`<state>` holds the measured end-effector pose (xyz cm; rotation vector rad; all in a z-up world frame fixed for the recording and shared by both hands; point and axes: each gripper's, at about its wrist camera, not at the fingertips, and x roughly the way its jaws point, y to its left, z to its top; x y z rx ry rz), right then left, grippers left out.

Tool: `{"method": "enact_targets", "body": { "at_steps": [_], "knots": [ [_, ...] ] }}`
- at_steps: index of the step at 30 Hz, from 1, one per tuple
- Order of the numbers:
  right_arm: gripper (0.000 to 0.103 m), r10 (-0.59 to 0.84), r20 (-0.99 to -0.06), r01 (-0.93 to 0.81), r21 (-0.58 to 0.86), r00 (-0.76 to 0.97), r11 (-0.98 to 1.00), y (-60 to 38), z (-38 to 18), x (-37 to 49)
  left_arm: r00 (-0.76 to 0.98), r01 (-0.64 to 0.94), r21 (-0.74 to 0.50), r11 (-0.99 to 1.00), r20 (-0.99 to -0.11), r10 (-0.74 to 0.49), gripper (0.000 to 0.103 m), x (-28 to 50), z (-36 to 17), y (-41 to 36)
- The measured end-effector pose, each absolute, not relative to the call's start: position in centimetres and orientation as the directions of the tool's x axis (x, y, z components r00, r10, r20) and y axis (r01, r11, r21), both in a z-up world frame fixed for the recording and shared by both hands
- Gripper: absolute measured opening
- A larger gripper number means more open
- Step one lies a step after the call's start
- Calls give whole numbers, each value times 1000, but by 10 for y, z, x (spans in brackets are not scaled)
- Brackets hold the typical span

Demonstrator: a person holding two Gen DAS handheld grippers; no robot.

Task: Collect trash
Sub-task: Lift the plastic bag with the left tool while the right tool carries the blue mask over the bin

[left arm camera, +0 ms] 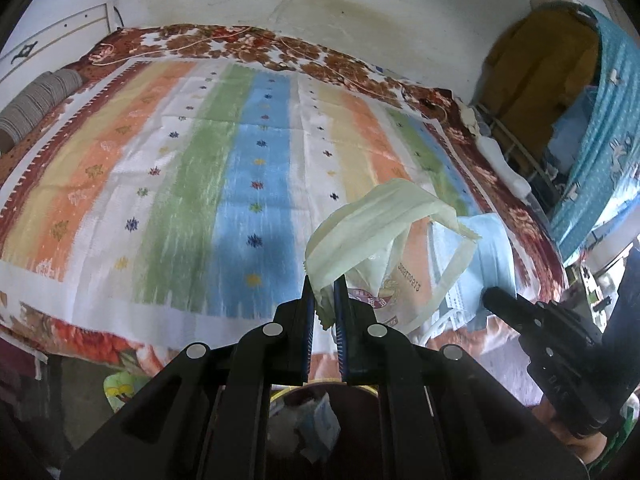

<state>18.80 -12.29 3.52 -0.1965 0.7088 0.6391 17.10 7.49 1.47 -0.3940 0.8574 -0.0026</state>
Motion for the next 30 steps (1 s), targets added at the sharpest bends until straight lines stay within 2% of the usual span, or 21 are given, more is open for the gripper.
{"method": "enact_targets", "body": {
  "at_steps": [17,30],
  "knots": [
    [4,464,-711,-618,53,528,784,-143,-1,114,653,-119,-370,921,-728,-208,9,95,-3,44],
    [4,370,-791,-583,20,487,812,-147,-45,81,602,-171,-341,924,-779,-175,9,62,-30,24]
  ]
}}
